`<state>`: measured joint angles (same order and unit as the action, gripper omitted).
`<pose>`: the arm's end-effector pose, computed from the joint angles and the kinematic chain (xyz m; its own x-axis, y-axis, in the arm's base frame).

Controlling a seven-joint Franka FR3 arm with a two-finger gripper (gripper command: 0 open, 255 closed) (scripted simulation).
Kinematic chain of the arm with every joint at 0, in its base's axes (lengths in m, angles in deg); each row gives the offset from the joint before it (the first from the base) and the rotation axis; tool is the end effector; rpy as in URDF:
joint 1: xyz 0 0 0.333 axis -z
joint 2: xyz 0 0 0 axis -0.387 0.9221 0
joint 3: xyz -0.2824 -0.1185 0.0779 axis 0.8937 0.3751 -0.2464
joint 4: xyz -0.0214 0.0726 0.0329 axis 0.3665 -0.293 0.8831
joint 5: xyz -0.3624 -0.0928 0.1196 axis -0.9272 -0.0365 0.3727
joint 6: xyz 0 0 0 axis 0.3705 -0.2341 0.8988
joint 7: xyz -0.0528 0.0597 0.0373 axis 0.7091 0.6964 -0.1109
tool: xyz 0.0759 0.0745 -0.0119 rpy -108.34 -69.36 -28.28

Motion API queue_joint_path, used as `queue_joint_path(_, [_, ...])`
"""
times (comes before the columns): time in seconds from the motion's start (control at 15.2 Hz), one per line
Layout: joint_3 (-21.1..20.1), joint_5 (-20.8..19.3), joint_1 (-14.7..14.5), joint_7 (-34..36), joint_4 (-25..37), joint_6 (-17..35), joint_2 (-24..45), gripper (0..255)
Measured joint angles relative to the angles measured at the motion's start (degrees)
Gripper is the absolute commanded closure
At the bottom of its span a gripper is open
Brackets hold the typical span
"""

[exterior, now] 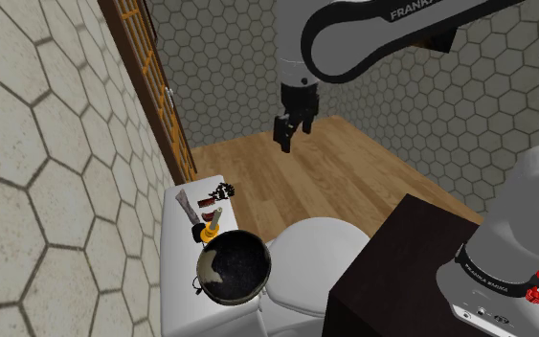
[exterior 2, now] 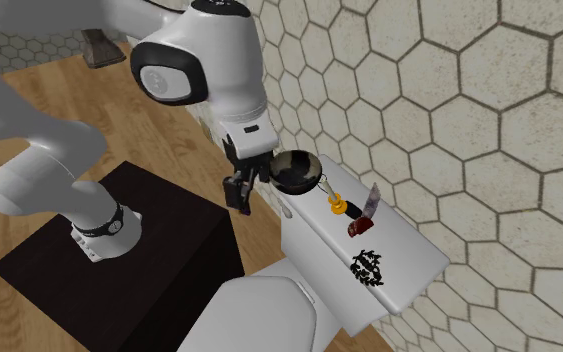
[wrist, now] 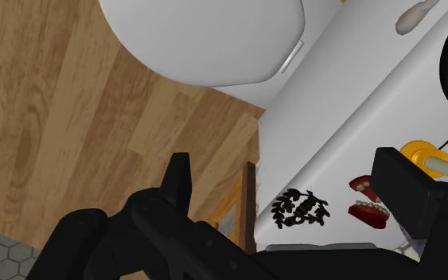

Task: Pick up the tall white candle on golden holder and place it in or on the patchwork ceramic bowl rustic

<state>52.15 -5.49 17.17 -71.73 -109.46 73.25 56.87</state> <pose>0.4355 0.1557 0.4921 0.9871 0.1212 0.1045 0.1123 -0.9899 0.0867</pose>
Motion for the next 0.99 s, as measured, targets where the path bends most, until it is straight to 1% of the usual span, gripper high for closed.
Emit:
queue_joint_path(0.13, [-1.39,-1.22,-0.13,1.46,2.68,1.42,4.49,0])
queue_joint_path(0.4, [-4.43,-4.04,-1.21,5.68,6.08,4.65,12.39,0])
queue_joint_path(0.73, [-6.82,-9.02,-3.06,10.6,13.32,6.02,23.07,0])
queue_joint_path(0.99, [-7.59,-13.24,-5.46,14.04,19.78,6.22,31.56,0])
